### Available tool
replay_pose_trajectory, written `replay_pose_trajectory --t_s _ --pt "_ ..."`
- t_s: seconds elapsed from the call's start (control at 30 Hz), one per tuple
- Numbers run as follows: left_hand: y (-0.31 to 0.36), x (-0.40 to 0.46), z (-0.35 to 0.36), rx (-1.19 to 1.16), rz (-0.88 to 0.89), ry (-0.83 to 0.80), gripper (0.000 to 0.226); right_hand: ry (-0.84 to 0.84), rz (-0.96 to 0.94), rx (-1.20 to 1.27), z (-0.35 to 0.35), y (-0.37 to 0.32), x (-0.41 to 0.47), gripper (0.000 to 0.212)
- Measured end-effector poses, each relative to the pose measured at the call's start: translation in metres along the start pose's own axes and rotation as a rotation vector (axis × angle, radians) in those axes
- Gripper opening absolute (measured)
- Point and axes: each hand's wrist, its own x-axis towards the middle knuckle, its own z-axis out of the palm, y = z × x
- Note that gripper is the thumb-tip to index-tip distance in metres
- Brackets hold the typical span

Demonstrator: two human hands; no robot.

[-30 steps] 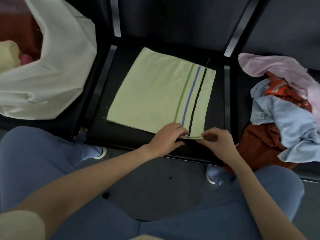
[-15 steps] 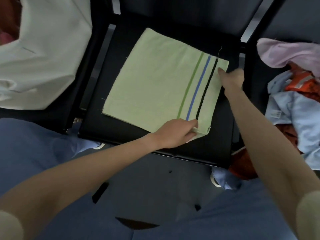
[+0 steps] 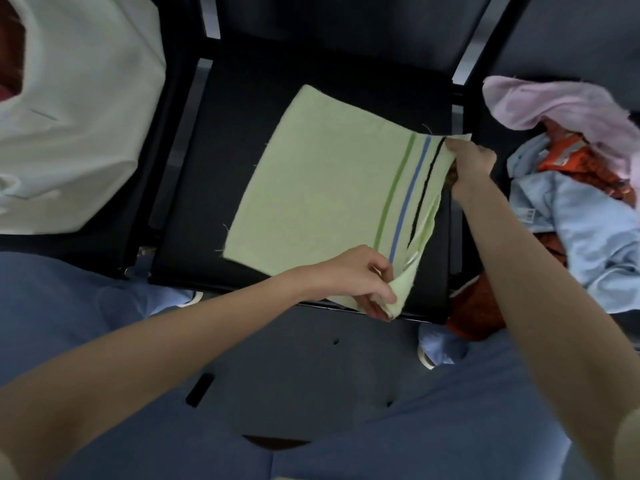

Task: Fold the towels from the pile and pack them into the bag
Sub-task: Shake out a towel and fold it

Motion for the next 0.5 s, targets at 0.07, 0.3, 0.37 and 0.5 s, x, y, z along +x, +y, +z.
replay_pose_trajectory --t_s 0.07,0.3,0.37,0.5 --pt "-0.002 -0.013 -0.004 -0.058 -0.023 0.018 0.012 -0.008 -0.030 0.020 0.008 -0.006 -0.007 0.030" --pt "-0.018 -0.072 -0.055 -0.274 -0.082 0.271 0.023 -0.039 -0.207 -0.107 0.086 -0.025 -0.039 0.028" --pt "-0.021 -0.086 -0.074 -0.284 -0.068 0.315 0.023 -0.030 -0.232 -0.119 0.116 -0.023 -0.045 0.028" --pt "-0.036 -0.102 -0.105 -0.289 -0.080 0.411 0.024 -0.033 -0.269 -0.161 0.170 -0.011 -0.056 0.012"
